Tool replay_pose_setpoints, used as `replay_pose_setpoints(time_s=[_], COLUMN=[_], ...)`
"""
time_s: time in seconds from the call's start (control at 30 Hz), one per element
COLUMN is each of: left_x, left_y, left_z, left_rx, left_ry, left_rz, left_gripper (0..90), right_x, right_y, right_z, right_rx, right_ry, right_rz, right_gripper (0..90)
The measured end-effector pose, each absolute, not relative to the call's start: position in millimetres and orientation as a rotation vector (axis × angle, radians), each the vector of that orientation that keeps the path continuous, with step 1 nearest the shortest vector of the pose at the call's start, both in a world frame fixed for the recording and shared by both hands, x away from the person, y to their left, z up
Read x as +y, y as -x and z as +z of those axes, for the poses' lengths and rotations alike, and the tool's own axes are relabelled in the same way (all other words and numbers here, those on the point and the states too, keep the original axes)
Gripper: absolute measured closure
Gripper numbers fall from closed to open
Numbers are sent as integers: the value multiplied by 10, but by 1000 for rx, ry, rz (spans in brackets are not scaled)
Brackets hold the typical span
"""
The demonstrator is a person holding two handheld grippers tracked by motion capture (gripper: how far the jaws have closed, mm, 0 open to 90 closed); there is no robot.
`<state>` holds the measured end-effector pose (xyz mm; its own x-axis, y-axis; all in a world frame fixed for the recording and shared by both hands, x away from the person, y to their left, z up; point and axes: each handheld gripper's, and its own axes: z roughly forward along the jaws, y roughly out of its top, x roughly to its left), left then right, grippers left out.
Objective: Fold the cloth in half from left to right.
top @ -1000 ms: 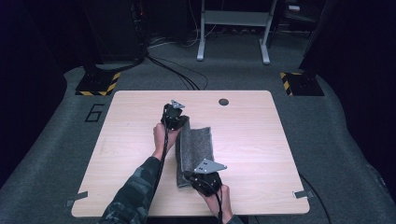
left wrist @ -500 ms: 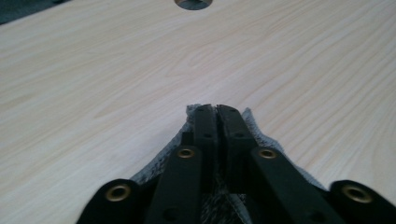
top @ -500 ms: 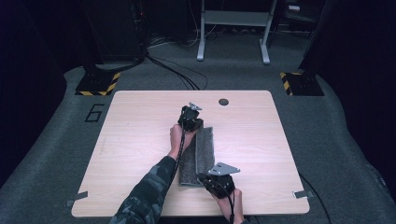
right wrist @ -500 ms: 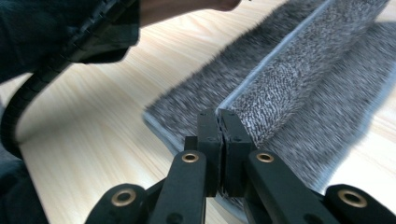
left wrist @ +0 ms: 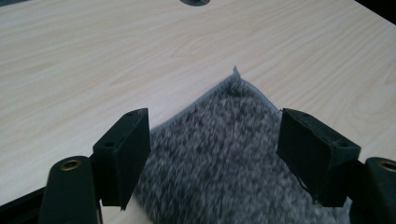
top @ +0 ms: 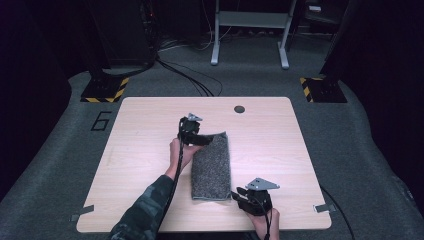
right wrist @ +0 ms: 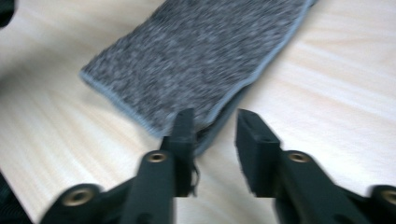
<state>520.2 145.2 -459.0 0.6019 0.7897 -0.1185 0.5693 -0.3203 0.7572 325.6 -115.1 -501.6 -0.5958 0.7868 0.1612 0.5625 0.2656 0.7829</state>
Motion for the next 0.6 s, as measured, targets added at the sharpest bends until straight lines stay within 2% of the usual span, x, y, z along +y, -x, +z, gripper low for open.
replay_pose_setpoints(time_s=[0.03,0.07,0.1,0.17,0.2,0.27,0.43,0.6], left_x=[1518,1518,1575,1596,1624,1635,1642,1631], left_y=[-5107,-5107,-5003,-4945,-4815,-4666,-4295,-4063], left_z=[-4609,-4609,-4635,-4648,-4684,-4722,-4859,-4957], left_rx=[1073,1073,1067,1074,1070,1059,1016,992], left_ry=[-2041,-2041,-2046,-2050,-2059,-2083,-2175,-2213], left_rz=[339,339,333,332,325,326,350,340], left_gripper=[240,235,229,218,214,207,191,186], right_x=[-1174,-1174,-1147,-1126,-1057,-986,-937,-936], right_y=[-3315,-3315,-3394,-3440,-3553,-3629,-3674,-3656], right_z=[-4967,-4967,-4912,-4895,-4910,-4968,-5082,-5119], right_rx=[2269,2269,2269,2275,2298,2334,2354,2346], right_ry=[-1239,-1239,-1226,-1219,-1217,-1208,-1199,-1200], right_rz=[1261,1261,1246,1250,1210,1151,1092,1059], right_gripper=[574,574,506,483,408,352,284,269])
